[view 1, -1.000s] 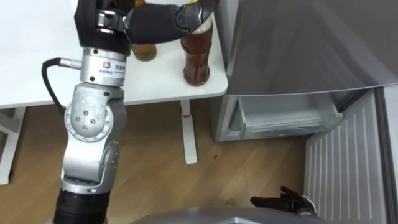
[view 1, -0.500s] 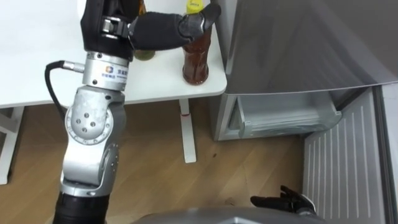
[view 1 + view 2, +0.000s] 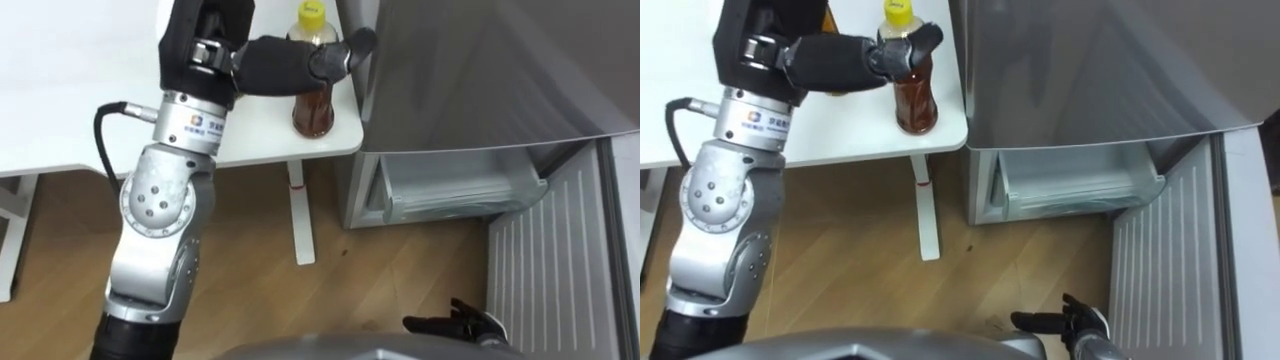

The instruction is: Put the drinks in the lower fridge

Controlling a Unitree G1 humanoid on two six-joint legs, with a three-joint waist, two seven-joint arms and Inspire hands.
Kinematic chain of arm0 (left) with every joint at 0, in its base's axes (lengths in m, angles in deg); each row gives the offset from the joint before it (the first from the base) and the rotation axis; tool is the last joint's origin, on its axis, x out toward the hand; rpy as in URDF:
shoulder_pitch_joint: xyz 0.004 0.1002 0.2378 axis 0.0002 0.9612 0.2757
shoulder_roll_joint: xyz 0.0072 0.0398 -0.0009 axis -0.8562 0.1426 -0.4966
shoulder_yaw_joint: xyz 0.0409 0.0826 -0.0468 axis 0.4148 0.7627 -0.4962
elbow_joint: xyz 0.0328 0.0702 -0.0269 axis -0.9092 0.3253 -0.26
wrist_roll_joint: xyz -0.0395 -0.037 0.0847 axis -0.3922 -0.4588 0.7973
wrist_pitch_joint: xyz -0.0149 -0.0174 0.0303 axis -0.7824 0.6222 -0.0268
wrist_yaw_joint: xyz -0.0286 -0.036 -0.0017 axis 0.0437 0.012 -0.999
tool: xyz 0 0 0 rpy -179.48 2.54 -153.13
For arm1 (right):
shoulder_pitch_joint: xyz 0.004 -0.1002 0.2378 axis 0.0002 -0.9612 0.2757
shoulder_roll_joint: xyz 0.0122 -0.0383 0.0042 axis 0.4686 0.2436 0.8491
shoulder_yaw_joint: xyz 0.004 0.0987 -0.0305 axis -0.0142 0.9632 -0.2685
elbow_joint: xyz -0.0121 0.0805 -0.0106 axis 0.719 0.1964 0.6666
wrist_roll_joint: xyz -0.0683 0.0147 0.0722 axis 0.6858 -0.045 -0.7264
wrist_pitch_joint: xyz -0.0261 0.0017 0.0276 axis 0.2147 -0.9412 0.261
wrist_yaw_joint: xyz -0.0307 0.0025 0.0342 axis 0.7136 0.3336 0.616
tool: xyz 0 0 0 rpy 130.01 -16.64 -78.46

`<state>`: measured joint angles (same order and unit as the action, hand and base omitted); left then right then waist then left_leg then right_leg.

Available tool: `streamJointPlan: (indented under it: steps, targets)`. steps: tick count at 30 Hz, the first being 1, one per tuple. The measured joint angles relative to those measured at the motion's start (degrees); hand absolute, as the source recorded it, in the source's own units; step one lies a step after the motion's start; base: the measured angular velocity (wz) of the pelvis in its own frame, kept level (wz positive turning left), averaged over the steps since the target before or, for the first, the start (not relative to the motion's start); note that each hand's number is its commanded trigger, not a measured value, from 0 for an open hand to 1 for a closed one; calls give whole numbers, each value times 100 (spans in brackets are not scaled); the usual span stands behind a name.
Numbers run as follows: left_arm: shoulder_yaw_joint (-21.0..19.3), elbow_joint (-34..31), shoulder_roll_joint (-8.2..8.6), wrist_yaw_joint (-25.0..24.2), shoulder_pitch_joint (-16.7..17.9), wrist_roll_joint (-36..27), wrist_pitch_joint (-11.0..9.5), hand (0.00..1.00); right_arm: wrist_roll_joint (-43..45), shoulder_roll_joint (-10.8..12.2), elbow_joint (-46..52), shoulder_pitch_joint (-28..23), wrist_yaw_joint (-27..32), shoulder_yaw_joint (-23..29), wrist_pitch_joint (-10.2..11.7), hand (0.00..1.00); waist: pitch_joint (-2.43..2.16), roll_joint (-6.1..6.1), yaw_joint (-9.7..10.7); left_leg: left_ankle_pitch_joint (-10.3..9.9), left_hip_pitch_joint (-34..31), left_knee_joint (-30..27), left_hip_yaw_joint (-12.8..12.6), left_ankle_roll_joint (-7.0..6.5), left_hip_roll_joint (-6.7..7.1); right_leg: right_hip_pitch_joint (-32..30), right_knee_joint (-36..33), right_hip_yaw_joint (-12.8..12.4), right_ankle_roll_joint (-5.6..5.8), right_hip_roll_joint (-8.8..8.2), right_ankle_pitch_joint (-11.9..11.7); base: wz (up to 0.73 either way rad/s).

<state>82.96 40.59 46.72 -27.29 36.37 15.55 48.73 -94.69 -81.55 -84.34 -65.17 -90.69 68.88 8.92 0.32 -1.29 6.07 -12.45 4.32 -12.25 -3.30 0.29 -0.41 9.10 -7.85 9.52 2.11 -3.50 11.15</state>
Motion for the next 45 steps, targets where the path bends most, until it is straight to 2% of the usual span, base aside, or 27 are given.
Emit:
streamJointPlan:
  steps: [4, 13, 16, 23, 30, 45]
  targets:
    - [24, 3, -1, -68, 130, -5, 30, 0, -5, -9, 4, 9, -1, 0, -1, 0, 5, -20, 0, 0, -1, 4, 1, 0, -3, -1, -7, -4, 0, 4, 0, 0]
    - [239, 11, -31, -240, 173, -201, 141, 0, 7, -9, 10, 23, -2, 0, -8, 0, -6, -41, -1, 0, -15, 3, -1, 0, -5, -22, -6, -7, 0, 6, 0, 0]
    - [239, 175, -37, -299, 202, -201, 172, 0, 6, -9, 14, 6, 1, 53, -90, 0, -35, -25, -2, 0, -11, -18, 0, 0, -6, -8, -7, -1, -1, 6, 0, 0]
    - [231, 573, -54, -428, 241, -198, 276, 0, 22, -9, 22, 25, -8, 111, -119, 0, -45, -3, -4, -1, -56, -49, 17, 0, -9, -32, -15, 9, -9, 9, -6, 0]
    - [211, 575, -147, -512, 253, -199, 276, 0, 20, -40, 14, 44, -65, 216, -118, 0, -14, 57, -6, -2, -73, -42, 16, 0, -18, -94, -82, 2, -10, 13, -6, 0]
    - [207, 575, -148, -543, 257, -199, 276, 0, 21, -53, 9, 44, -115, 216, -118, 0, -15, 64, -6, -2, -72, -35, 16, 1, -22, -101, -81, 4, -10, 16, -6, 0]
